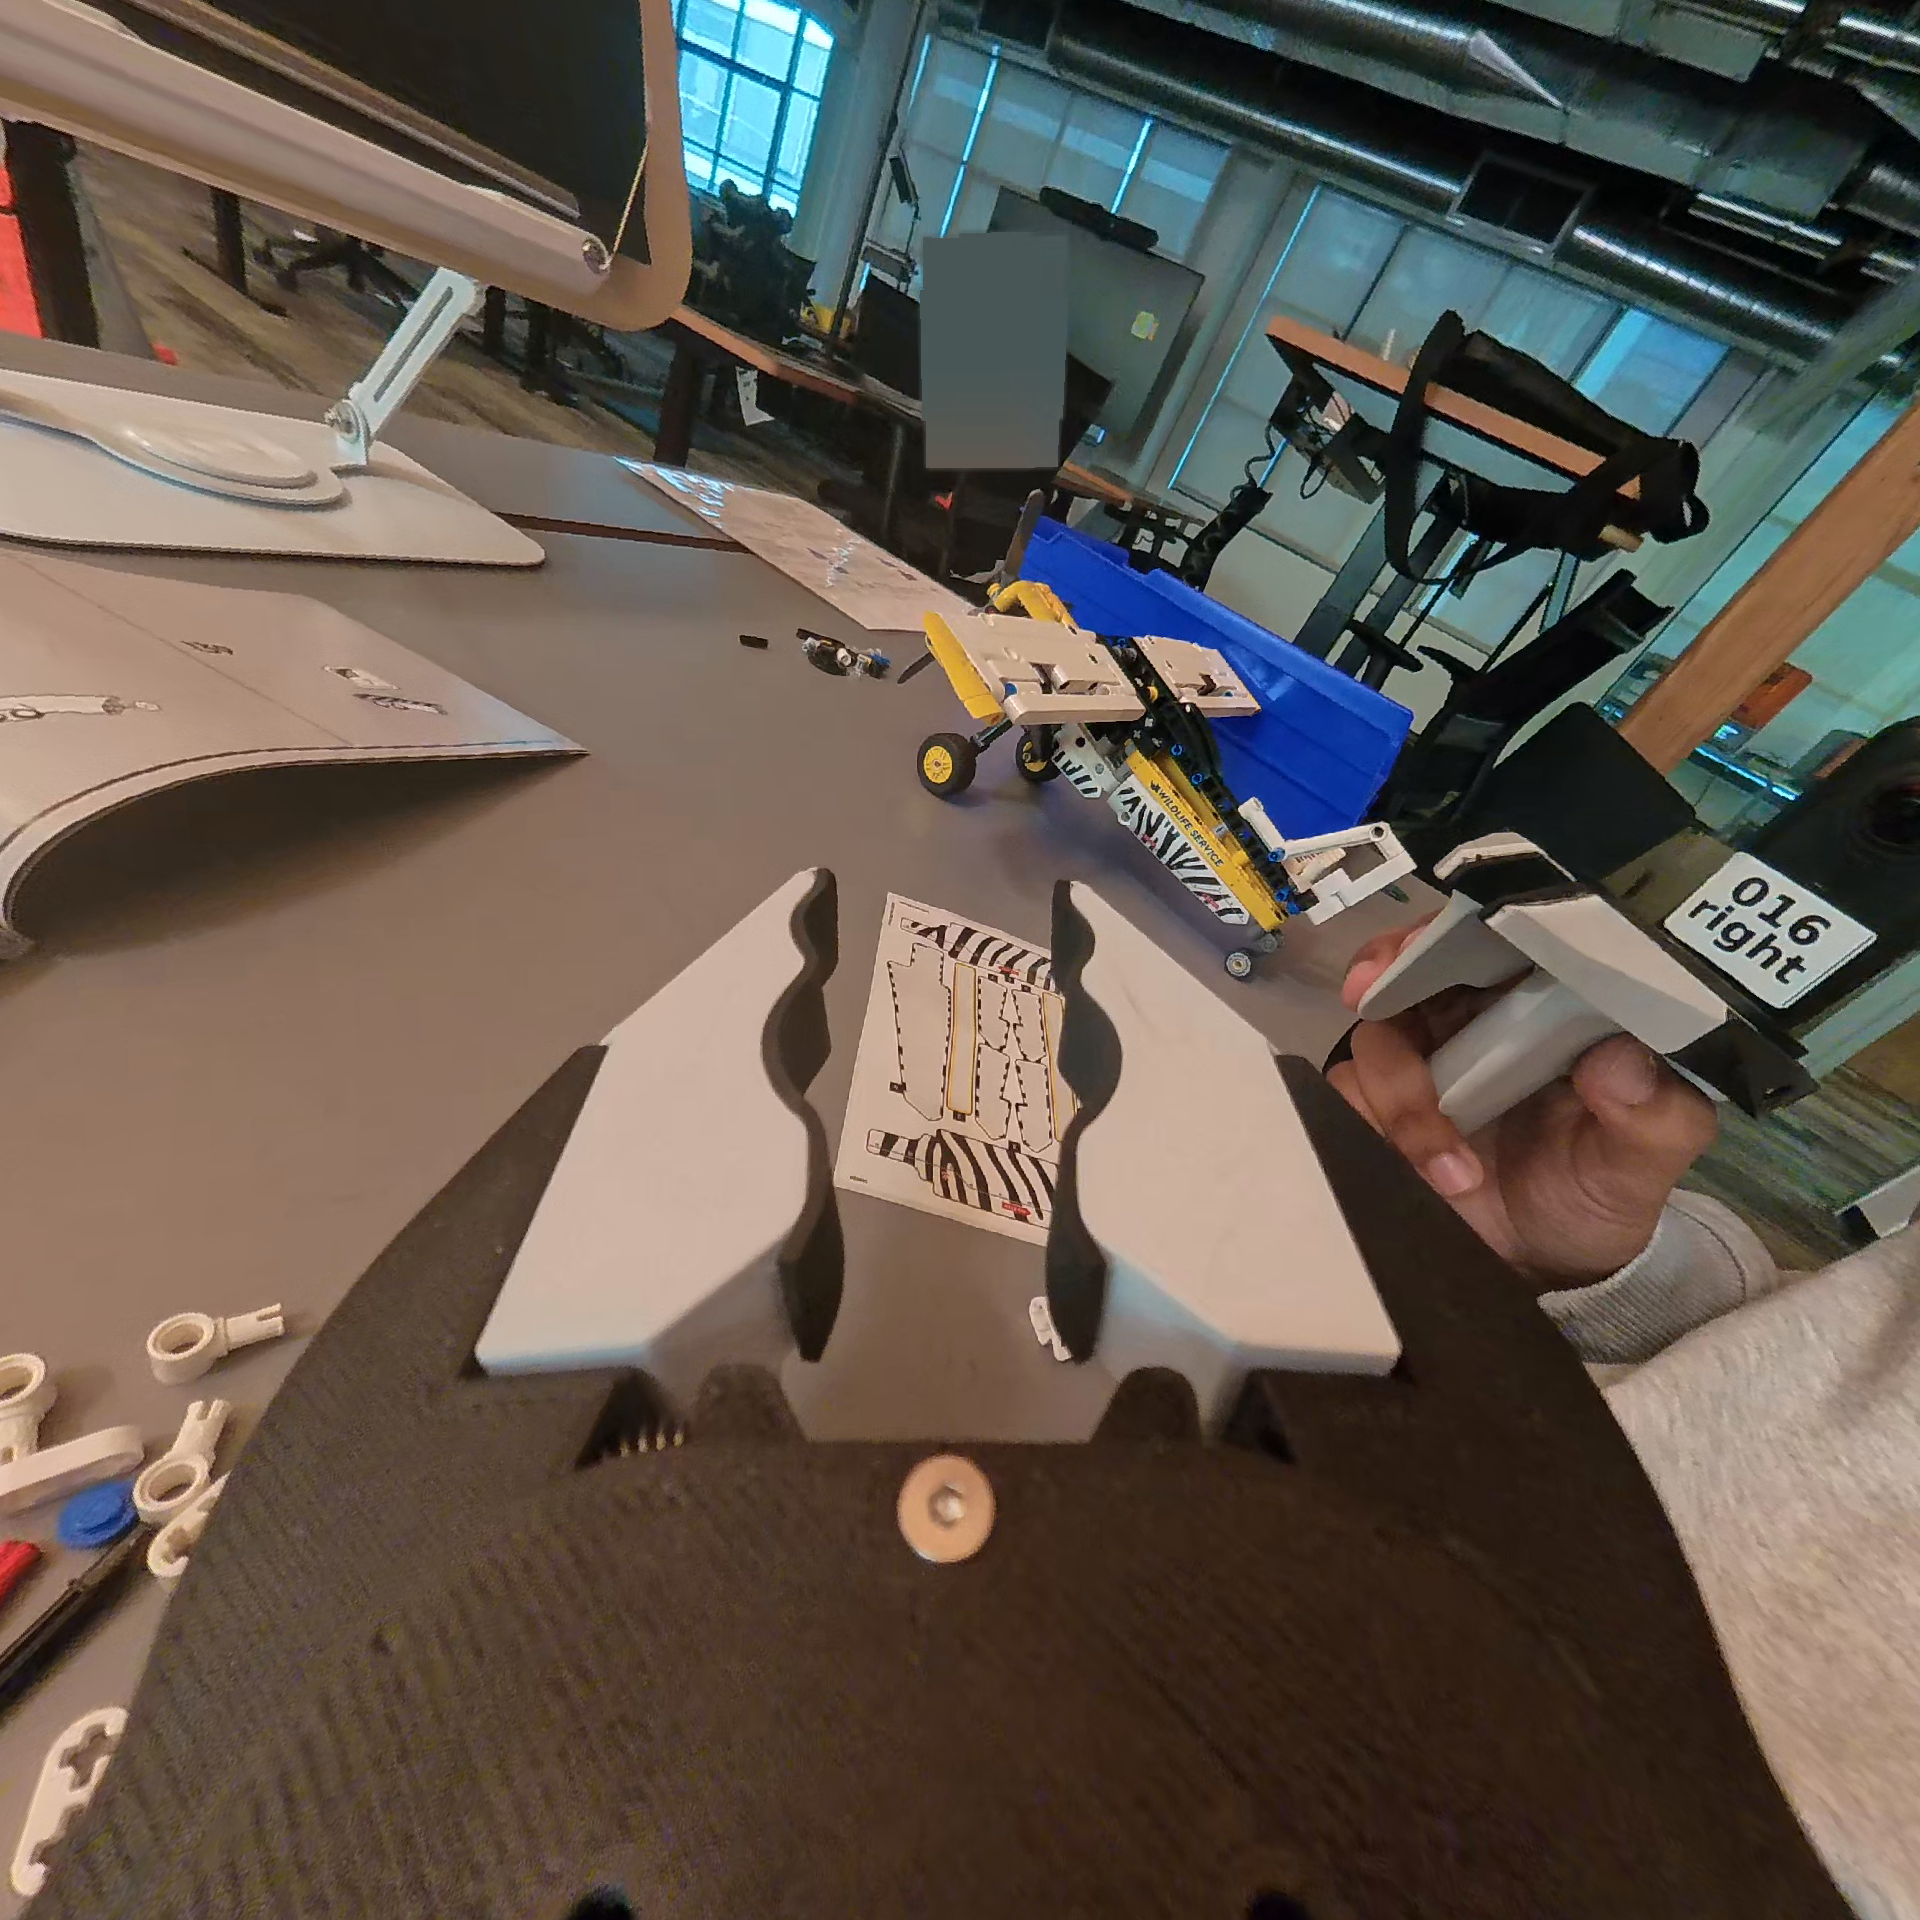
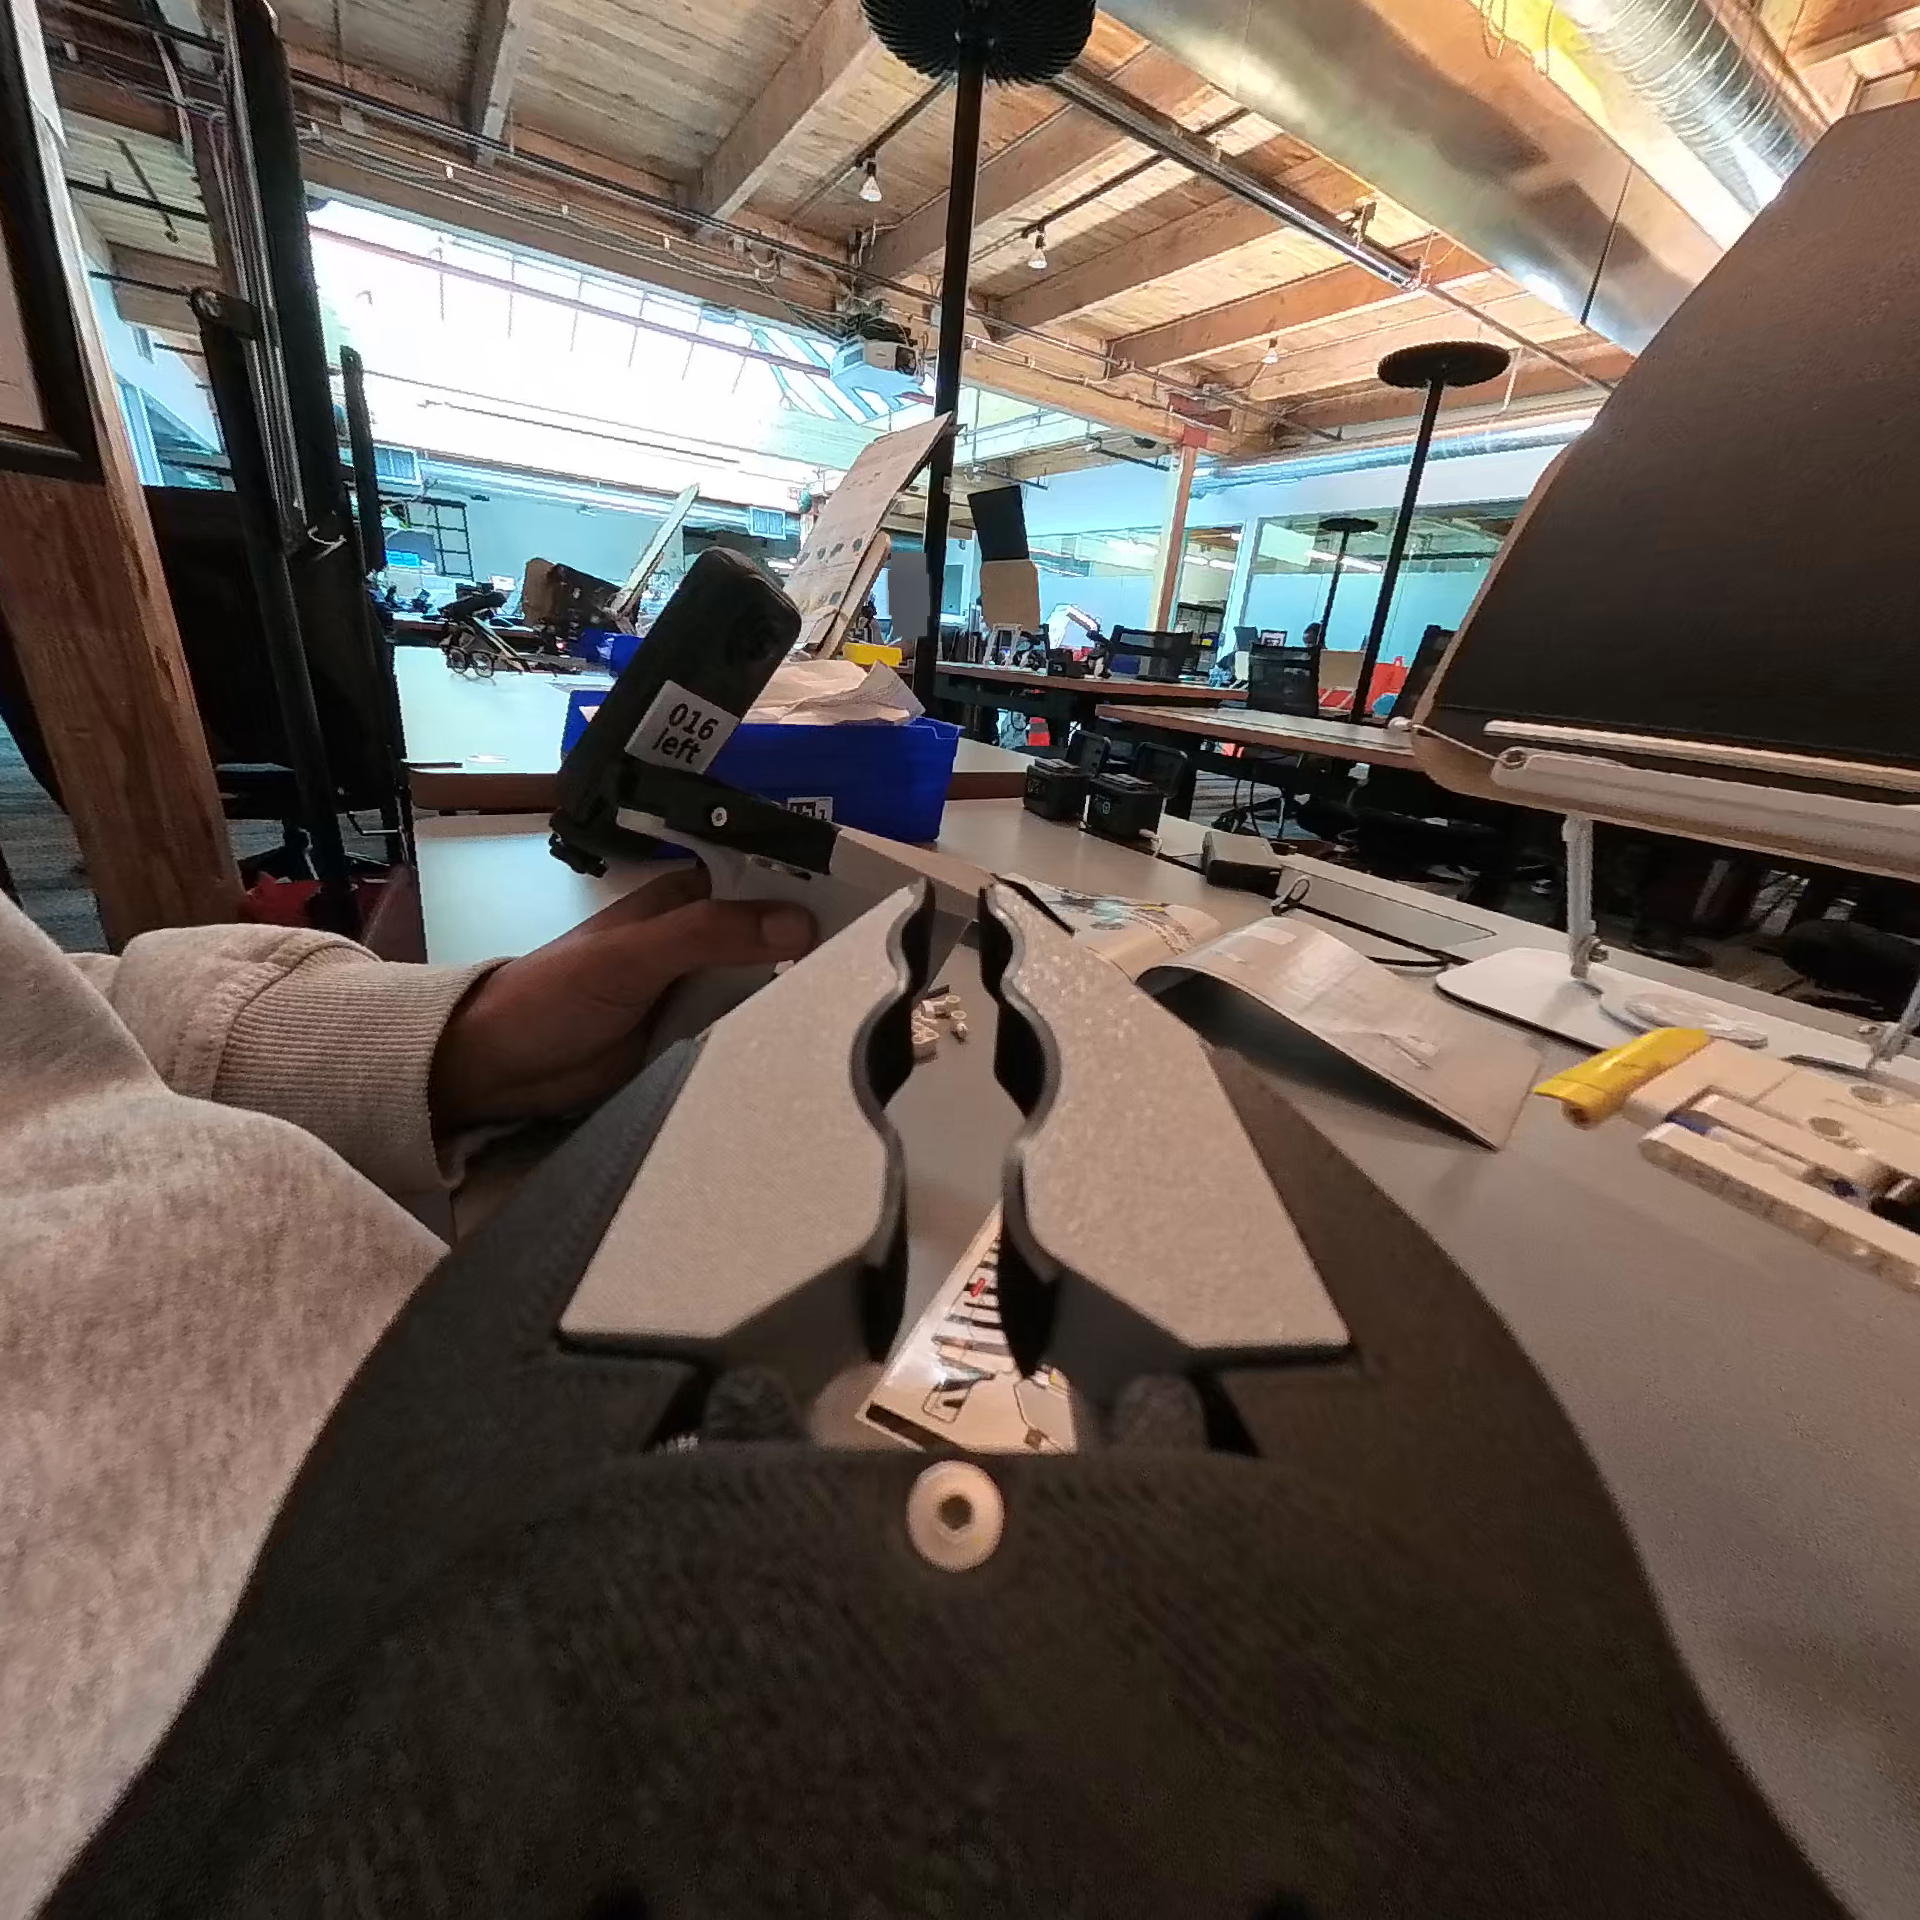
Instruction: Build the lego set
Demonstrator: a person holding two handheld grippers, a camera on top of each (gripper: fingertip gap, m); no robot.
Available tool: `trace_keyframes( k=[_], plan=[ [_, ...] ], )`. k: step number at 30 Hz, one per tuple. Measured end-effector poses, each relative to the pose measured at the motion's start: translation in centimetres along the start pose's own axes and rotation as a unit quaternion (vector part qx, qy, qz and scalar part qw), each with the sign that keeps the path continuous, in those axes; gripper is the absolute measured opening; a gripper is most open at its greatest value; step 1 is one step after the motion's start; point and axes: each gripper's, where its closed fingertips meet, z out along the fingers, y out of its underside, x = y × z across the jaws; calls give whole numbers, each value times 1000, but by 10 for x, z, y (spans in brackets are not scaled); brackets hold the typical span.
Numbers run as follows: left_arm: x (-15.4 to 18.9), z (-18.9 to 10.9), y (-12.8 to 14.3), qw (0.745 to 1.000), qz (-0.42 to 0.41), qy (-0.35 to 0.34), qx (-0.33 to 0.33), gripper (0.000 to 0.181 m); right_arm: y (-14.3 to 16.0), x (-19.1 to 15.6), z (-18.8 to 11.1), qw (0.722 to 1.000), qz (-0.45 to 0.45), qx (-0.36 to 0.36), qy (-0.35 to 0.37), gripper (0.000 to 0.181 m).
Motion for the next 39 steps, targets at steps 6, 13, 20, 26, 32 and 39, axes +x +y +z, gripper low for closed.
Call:
trace_keyframes(
  k=[6,13,20,26,32,39],
  plan=[
    [0,0,0,1000,-2,0,0,40,0,1,0,1000,6,0,0,7],
    [0,0,0,1000,0,1,0,40,0,4,0,1000,14,3,2,7],
    [0,-1,0,1000,-1,1,1,40,0,6,-1,1000,19,5,3,7],
    [0,-1,-1,1000,-1,1,1,40,0,6,-1,1000,20,6,3,7],
    [-1,-2,-1,1000,-3,1,1,40,0,7,-1,1000,23,6,3,7],
    [-1,-2,-1,1000,-4,0,1,40,0,7,-1,1000,25,6,3,7]
  ],
)
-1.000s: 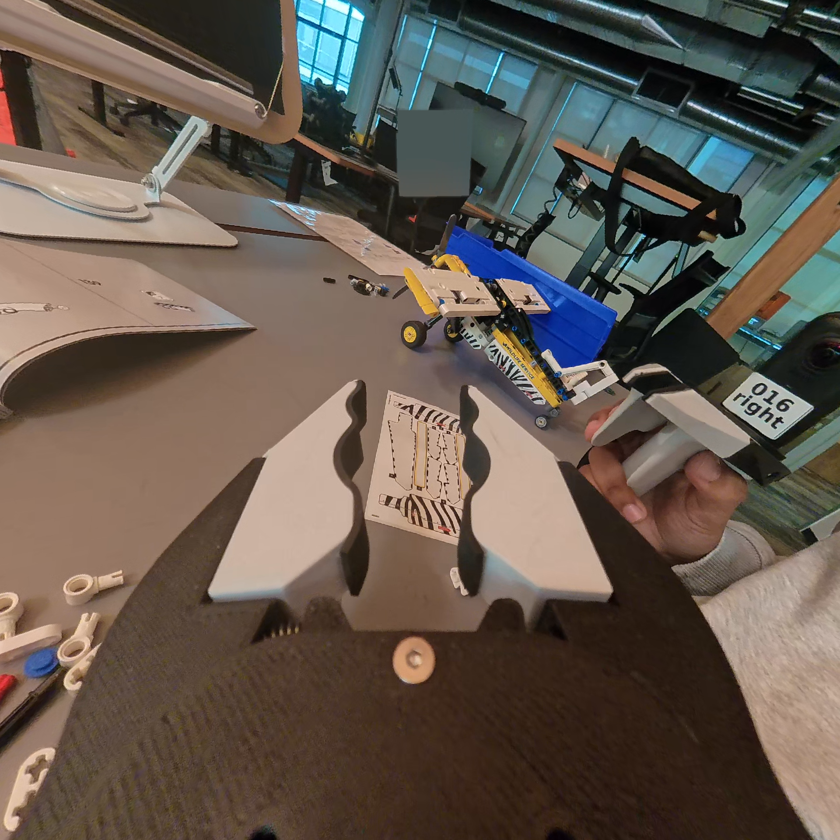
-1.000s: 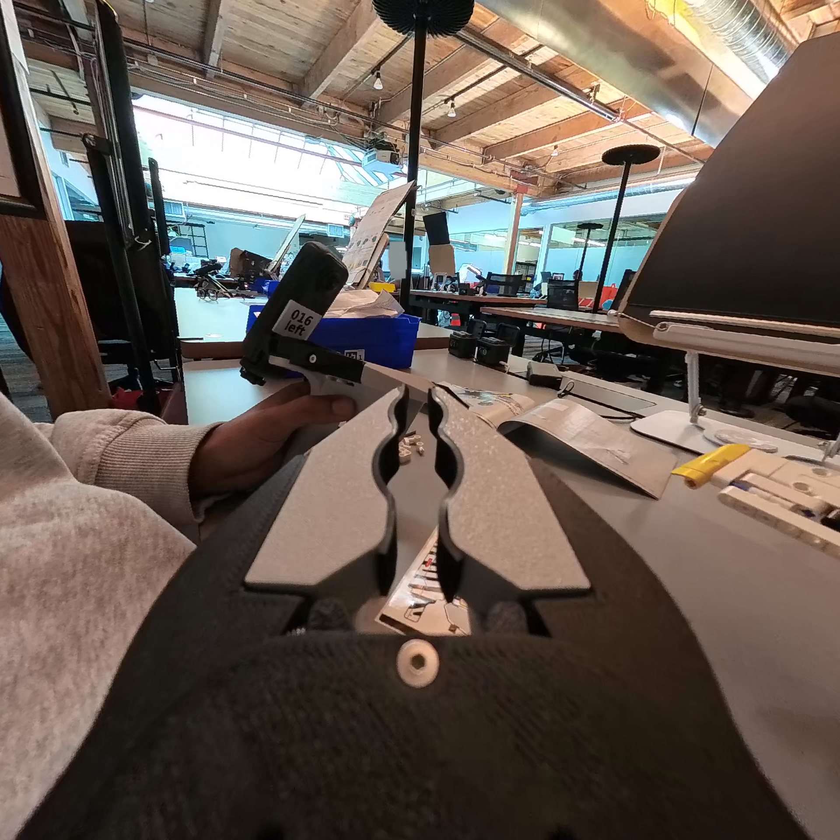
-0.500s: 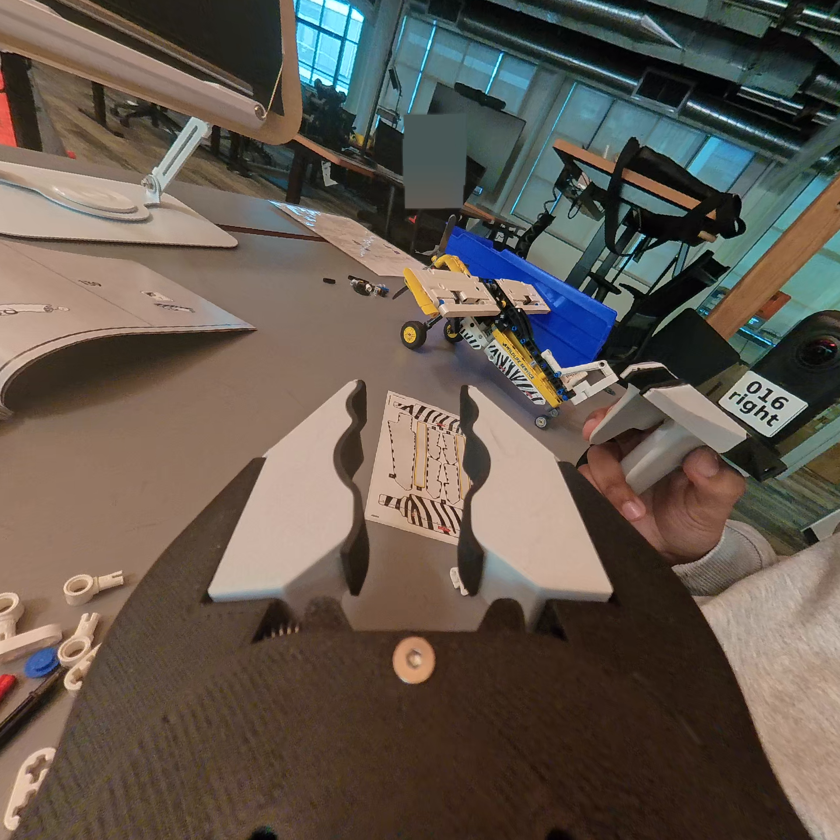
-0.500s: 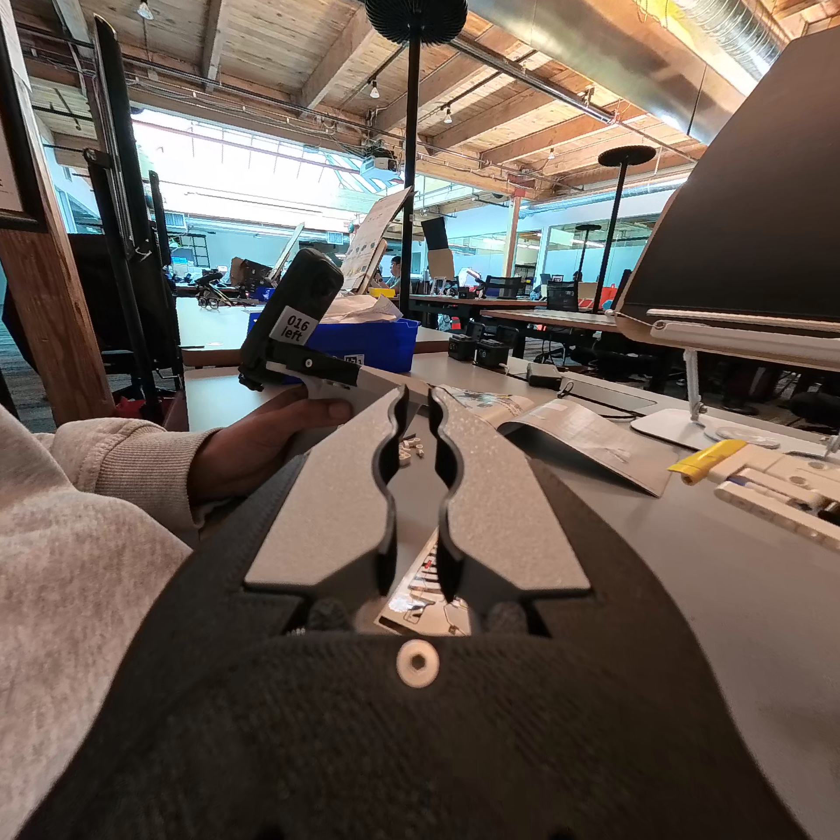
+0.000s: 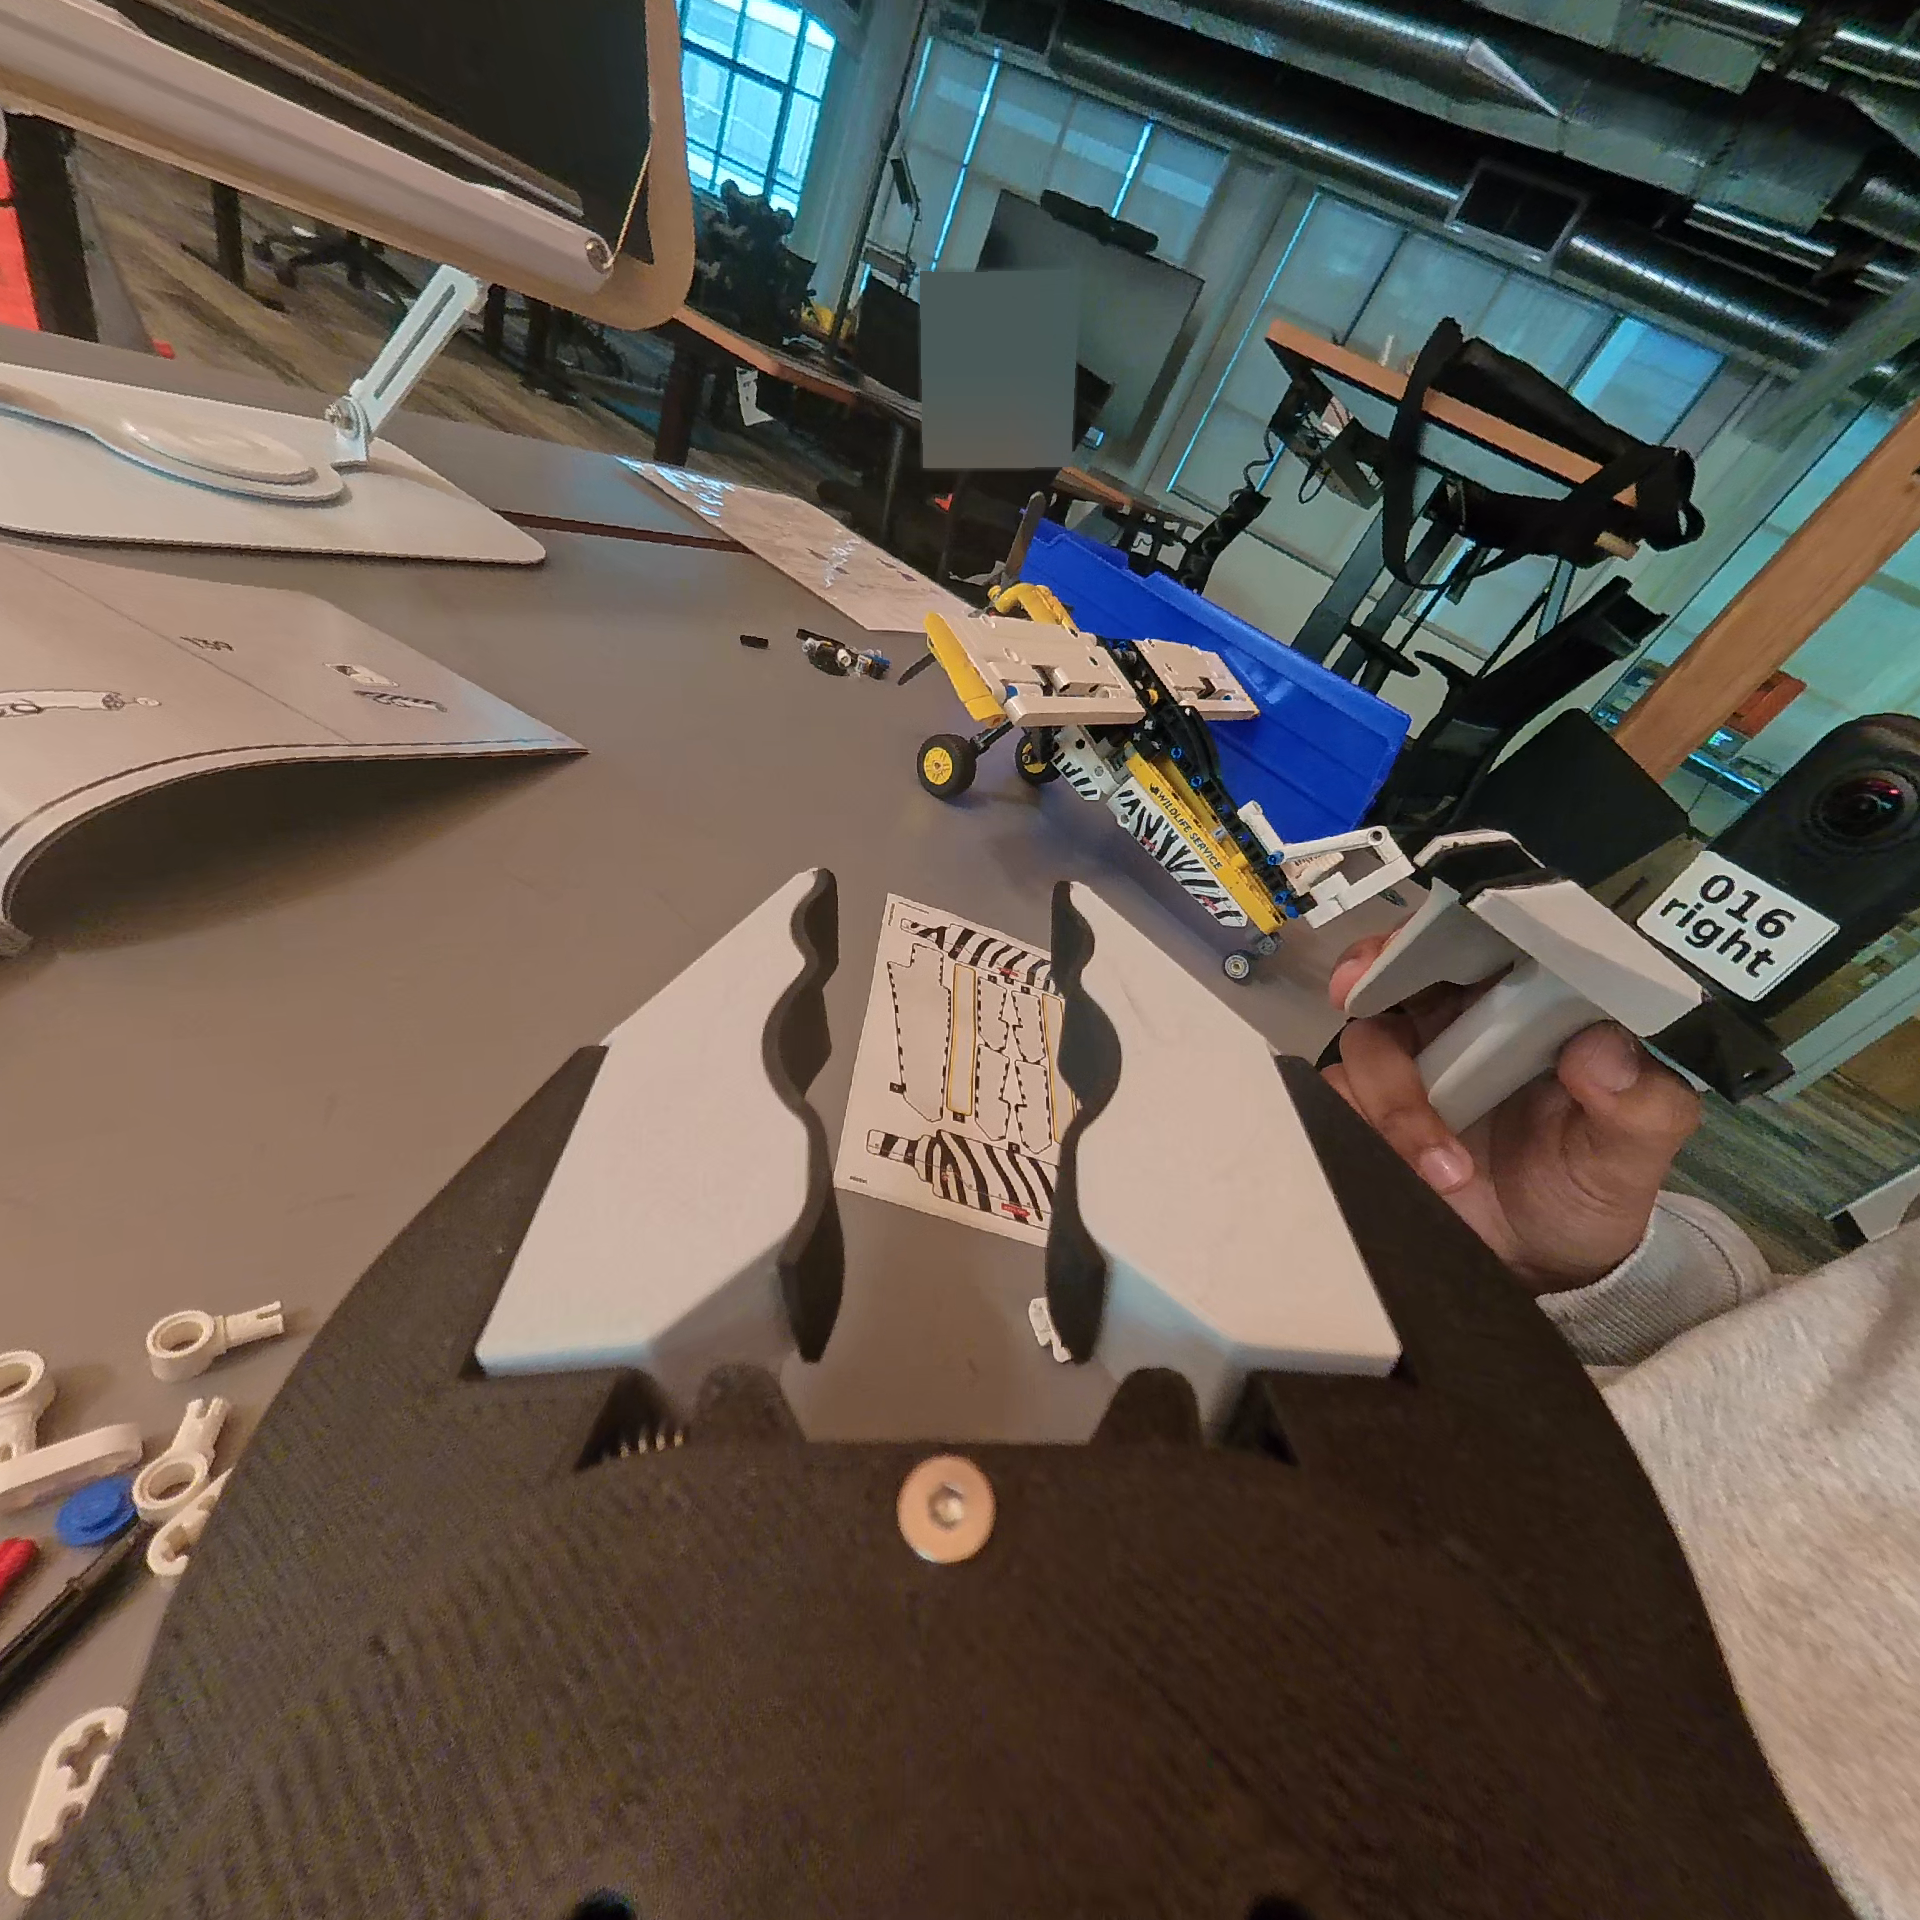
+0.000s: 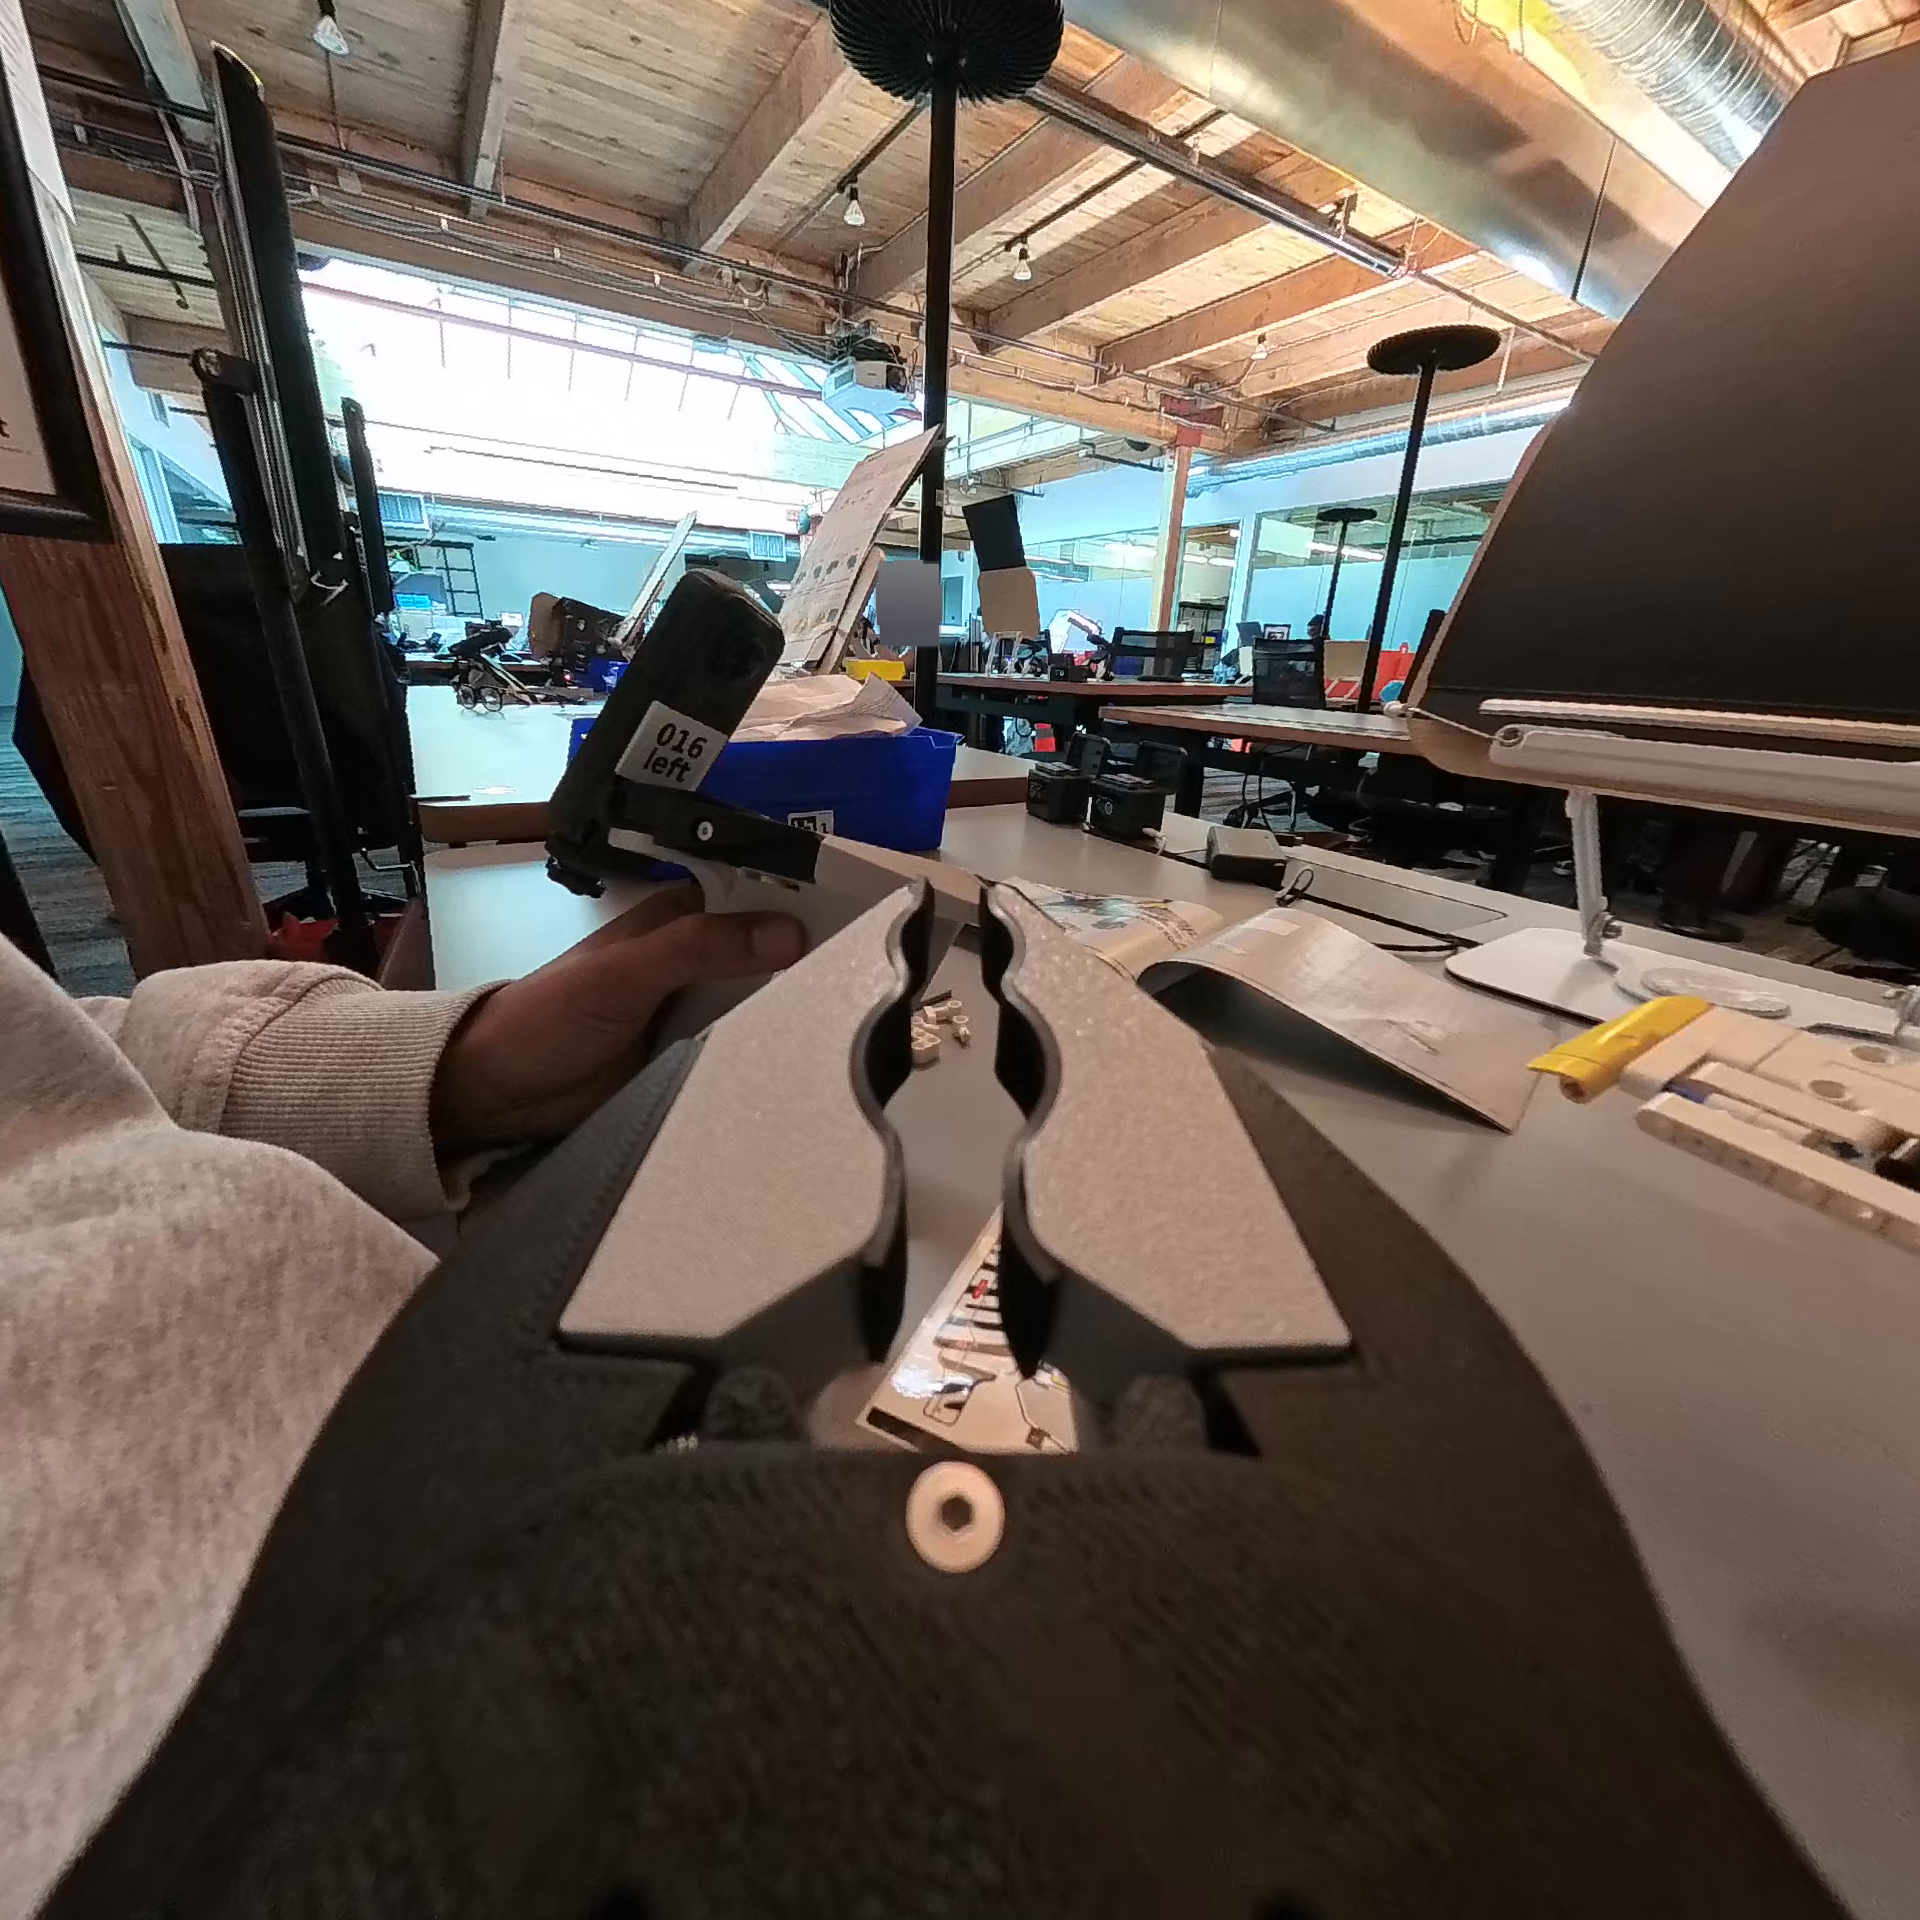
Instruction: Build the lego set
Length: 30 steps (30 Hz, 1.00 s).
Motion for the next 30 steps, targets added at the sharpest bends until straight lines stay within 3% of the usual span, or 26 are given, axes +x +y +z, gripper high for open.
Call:
trace_keyframes(
  k=[27,30],
  plan=[
    [1,-1,0,1000,1,1,2,39,-1,1,-1,1000,2,3,3,7],
    [32,-10,-12,995,60,66,33,26,-5,2,-3,1000,-2,12,7,5]
  ],
)
